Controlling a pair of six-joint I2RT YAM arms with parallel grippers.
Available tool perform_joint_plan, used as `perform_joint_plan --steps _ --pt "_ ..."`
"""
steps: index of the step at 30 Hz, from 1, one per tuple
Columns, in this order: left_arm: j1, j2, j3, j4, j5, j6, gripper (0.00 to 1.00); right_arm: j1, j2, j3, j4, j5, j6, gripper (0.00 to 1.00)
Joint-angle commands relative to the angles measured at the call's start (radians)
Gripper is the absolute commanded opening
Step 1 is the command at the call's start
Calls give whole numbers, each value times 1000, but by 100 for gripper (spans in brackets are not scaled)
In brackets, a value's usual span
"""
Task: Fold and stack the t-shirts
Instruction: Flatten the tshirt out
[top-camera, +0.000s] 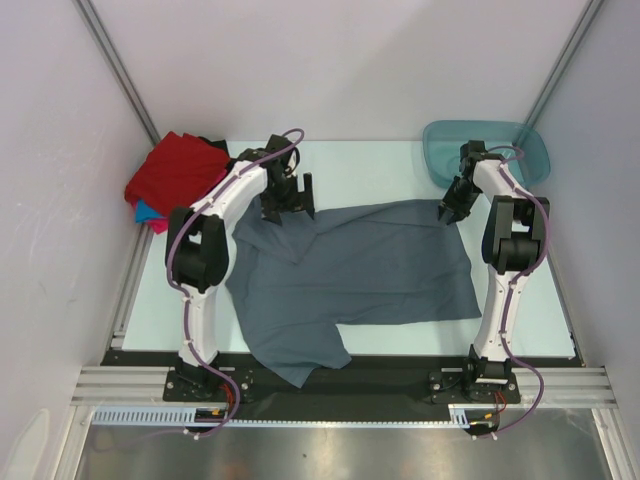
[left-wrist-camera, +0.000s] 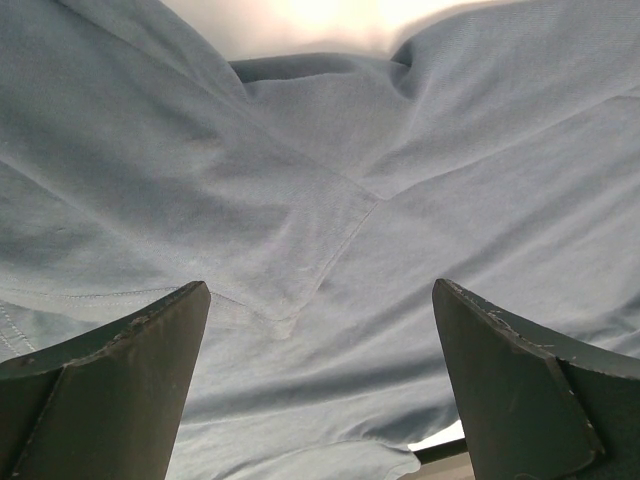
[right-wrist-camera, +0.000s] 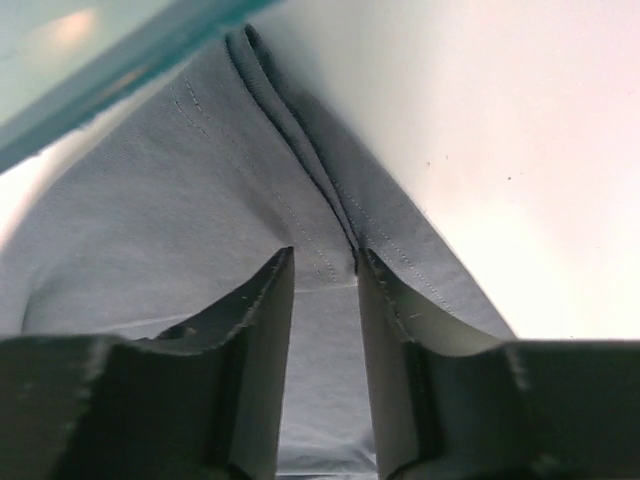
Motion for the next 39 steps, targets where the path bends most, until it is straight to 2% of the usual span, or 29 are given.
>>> perform_joint_plan --steps 1,7,10,27,39 --pt "-4 3 47 -1 13 14 100 0 -27 -2 9 -15 -7 35" --pt "-4 9 50 -7 16 16 100 0 -27 -6 11 -18 -8 17" --pt "-4 13 50 -9 19 16 100 0 -32 -8 11 -15 -8 0" --pt "-3 16 48 -7 22 19 100 -3 -135 38 -34 87 -33 0" --pt "-1 22 50 -10 16 19 100 -17 -150 103 -86 142 -34 0"
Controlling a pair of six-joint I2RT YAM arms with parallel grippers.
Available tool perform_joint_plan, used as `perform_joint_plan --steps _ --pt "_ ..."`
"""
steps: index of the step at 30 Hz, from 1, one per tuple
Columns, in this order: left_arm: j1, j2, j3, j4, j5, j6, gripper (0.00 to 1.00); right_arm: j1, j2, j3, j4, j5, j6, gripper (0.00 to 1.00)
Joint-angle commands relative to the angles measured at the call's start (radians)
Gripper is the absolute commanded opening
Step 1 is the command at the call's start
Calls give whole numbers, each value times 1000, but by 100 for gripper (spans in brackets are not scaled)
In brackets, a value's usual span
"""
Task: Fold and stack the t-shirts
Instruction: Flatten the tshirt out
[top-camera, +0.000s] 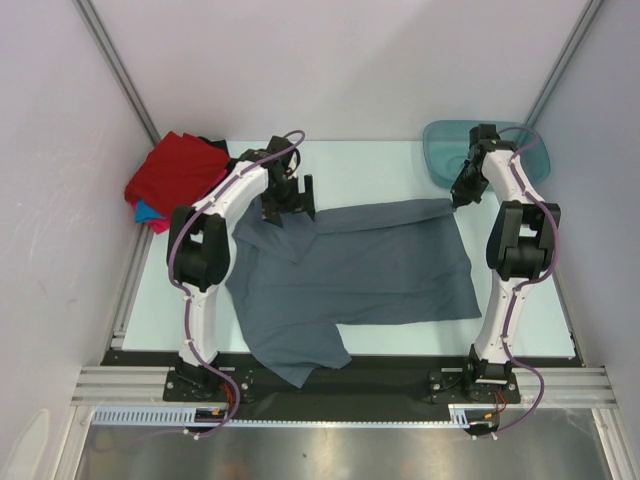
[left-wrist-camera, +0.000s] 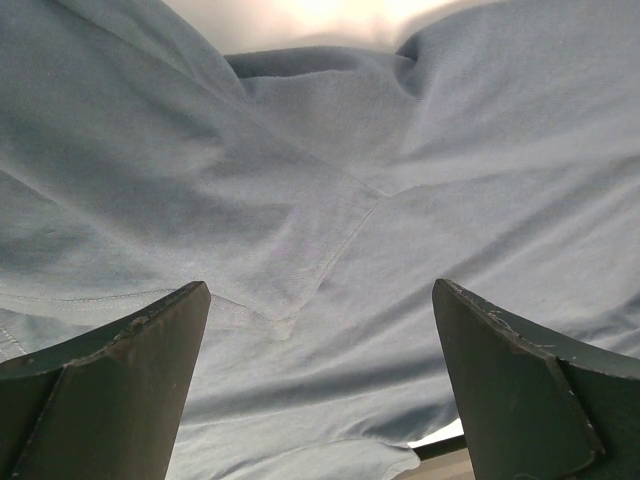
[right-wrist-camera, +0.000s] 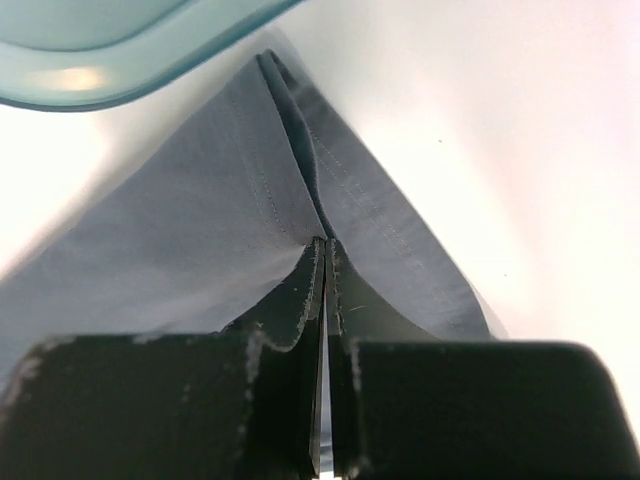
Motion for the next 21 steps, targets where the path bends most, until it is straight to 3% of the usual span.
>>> perform_joint_plan --steps 1,12,13,14,16,19,21 --pt "0 4 45 -3 5 18 100 -13 -61 29 -27 51 -12 0" --pt "2 13 47 -9 20 17 100 -15 -25 -10 -41 59 -12 1" --pt "2 12 45 -9 20 18 100 -13 -17 -9 -48 52 -10 13" --pt "2 10 45 -9 19 17 100 -13 -9 -6 -55 51 -9 32" --pt "2 6 45 -11 6 17 100 -7 0 -10 -67 73 -6 47" --pt "5 -5 45 -9 -15 17 100 -2 -3 -14 -75 97 -1 57" --pt "9 -17 44 -2 -44 15 100 -2 -14 -9 -75 99 -1 57"
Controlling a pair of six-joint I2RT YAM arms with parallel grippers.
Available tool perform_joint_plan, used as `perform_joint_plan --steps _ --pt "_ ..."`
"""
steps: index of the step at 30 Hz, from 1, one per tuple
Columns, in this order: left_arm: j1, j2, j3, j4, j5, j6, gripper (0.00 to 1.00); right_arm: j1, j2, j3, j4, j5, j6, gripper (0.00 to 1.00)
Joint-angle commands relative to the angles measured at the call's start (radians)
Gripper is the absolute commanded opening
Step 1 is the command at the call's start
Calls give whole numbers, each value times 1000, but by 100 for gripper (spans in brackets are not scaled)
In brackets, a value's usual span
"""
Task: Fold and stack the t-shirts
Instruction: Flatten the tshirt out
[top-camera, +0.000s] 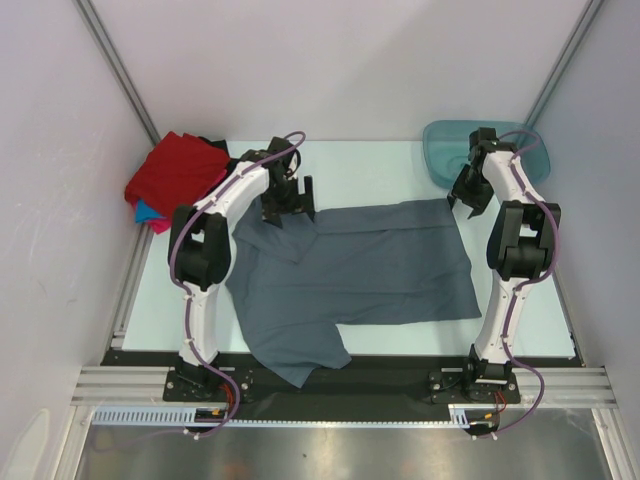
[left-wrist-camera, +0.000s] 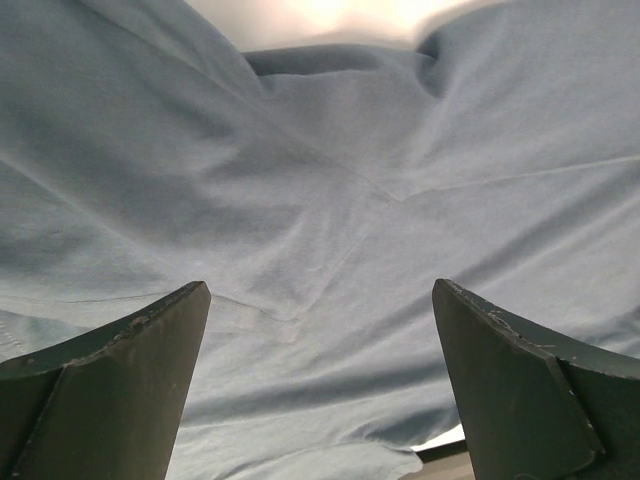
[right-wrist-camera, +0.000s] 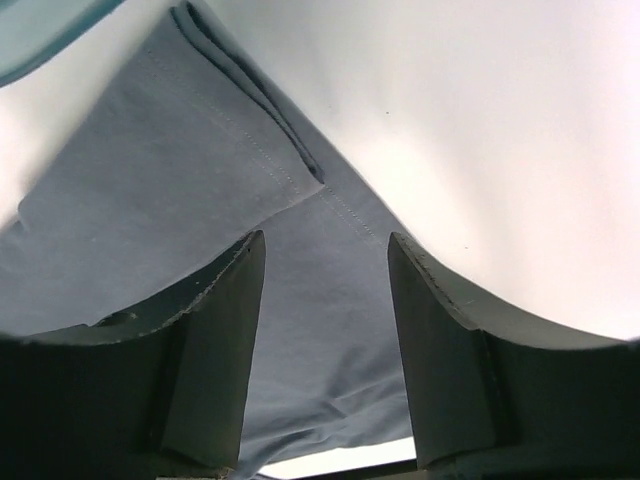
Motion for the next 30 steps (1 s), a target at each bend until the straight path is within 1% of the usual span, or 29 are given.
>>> perform_joint_plan --steps 1,9,16,18,20,22,23,27,30 --pt "10 -33 42 2 -55 15 100 2 -13 9 -20 38 0 58" --pt "75 -35 100 23 -184 -15 100 13 -34 92 -40 -23 -19 58" --pt "148 40 180 43 -185 -26 100 67 -25 155 -82 -88 -25 58" --pt "171 53 184 80 -188 -26 100 114 -23 172 -94 -91 -25 58" --pt "194 79 191 106 -158 -26 100 134 -23 180 -102 -97 -26 58" --pt "206 102 221 126 -159 -23 100 158 -22 193 -114 -99 -29 58" --pt "217 131 235 127 -133 -23 100 165 -22 201 -117 -99 -31 58" --pt "236 191 307 127 -110 -29 100 182 -11 239 -151 -126 -43 58" --pt "242 209 315 156 -90 -37 100 180 3 269 -163 -138 -57 58"
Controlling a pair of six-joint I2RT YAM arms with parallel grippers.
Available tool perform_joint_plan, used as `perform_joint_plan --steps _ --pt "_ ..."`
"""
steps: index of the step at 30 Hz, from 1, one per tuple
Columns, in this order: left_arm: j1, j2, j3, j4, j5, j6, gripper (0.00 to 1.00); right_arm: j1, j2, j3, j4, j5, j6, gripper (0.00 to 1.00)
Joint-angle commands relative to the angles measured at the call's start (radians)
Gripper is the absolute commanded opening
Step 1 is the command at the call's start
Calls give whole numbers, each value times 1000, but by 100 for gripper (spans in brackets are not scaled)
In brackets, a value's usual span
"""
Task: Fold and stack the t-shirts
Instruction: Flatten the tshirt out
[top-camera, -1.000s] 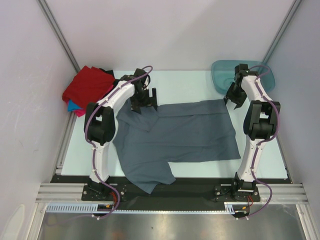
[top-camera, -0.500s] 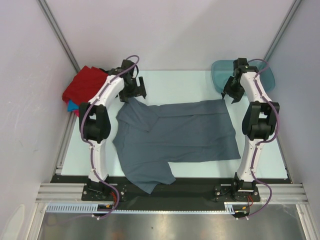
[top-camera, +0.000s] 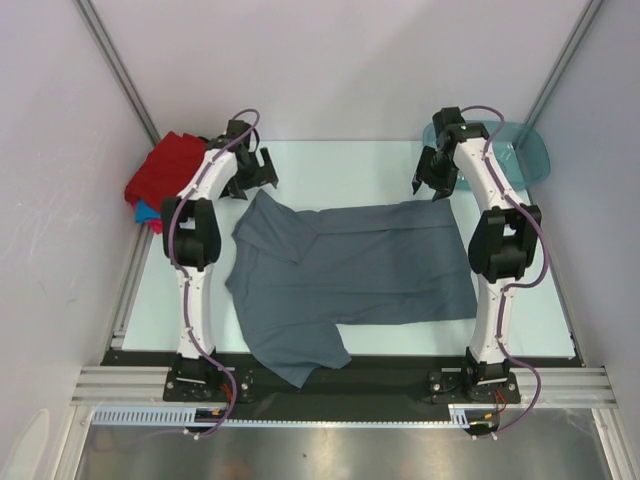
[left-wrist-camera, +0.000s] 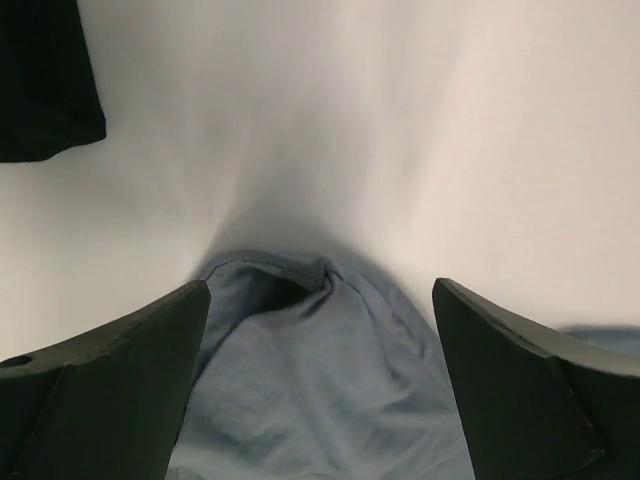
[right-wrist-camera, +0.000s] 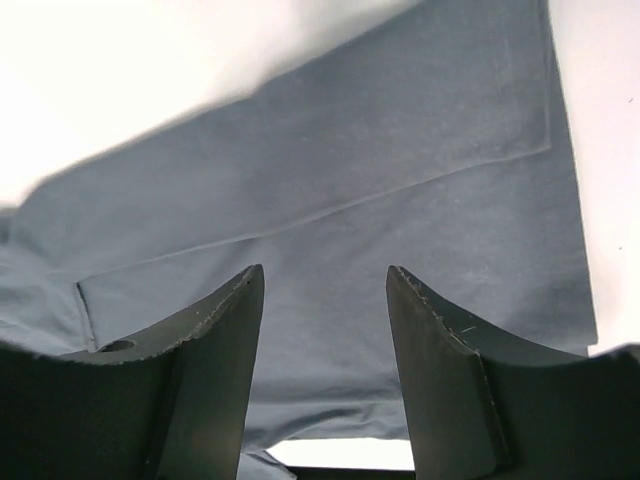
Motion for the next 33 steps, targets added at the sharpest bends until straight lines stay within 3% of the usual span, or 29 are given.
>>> perform_joint_plan --steps 1,13,23,25,27,30,33 --pt "9 8 55 54 52 -29 100 -15 6 71 -36 -19 -29 58" --pt "21 45 36 84 131 -38 100 -15 43 111 -65 -21 -52 58" --pt "53 -99 -208 196 121 11 97 -13 55 118 -69 -46 -33 58" --pt "61 -102 -210 193 126 13 83 -12 55 120 -69 -47 -30 58" --pt "69 -102 -208 187 118 19 61 -10 55 117 -69 -46 -27 58" --pt "79 -107 -202 172 102 27 36 -4 61 118 -74 -44 -21 58" --pt "87 -105 -188 158 91 36 15 4 61 115 -73 -44 -16 58"
